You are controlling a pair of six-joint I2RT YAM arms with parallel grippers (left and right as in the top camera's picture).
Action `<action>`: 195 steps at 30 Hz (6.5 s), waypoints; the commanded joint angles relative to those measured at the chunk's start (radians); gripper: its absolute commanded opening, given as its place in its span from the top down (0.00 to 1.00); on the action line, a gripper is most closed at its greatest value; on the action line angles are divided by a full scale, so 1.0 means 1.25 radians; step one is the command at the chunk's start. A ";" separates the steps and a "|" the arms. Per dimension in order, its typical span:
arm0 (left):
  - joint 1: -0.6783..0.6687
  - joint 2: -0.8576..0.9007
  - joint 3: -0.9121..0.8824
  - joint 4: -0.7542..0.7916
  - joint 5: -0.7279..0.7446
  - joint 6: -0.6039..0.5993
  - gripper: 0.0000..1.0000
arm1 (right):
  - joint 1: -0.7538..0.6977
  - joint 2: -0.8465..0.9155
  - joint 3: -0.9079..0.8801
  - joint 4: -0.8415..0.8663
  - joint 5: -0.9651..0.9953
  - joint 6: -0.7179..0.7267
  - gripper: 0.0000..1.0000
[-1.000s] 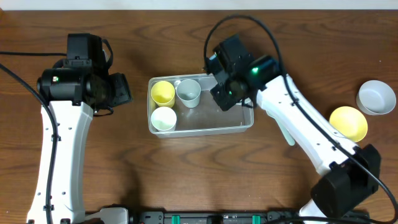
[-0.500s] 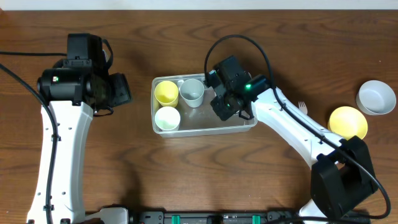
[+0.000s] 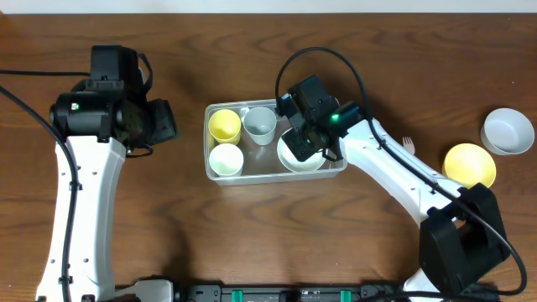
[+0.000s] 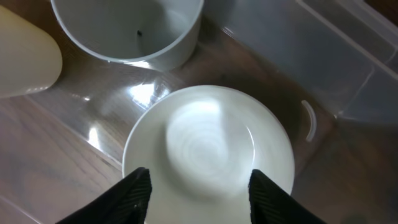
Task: Pack container
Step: 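Carry the white bowl into the container's right side and release, then move the right gripper to the yellow bowl and grasp it, then carry the yellow bowl onto the white bowl in the container and release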
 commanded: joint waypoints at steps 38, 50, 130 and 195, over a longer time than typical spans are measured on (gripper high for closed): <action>0.003 0.002 -0.009 -0.009 0.002 -0.004 0.36 | -0.027 0.102 -0.104 0.189 0.243 0.145 0.99; 0.003 0.002 -0.009 -0.012 0.002 -0.004 0.36 | -0.043 0.102 -0.104 0.233 0.248 0.220 0.98; 0.003 0.002 -0.009 -0.018 0.002 -0.004 0.36 | -0.696 0.143 -0.005 -0.244 0.139 0.324 0.73; 0.003 0.002 -0.009 -0.017 0.002 -0.004 0.36 | 0.000 0.027 0.087 -0.108 -0.034 -0.042 0.60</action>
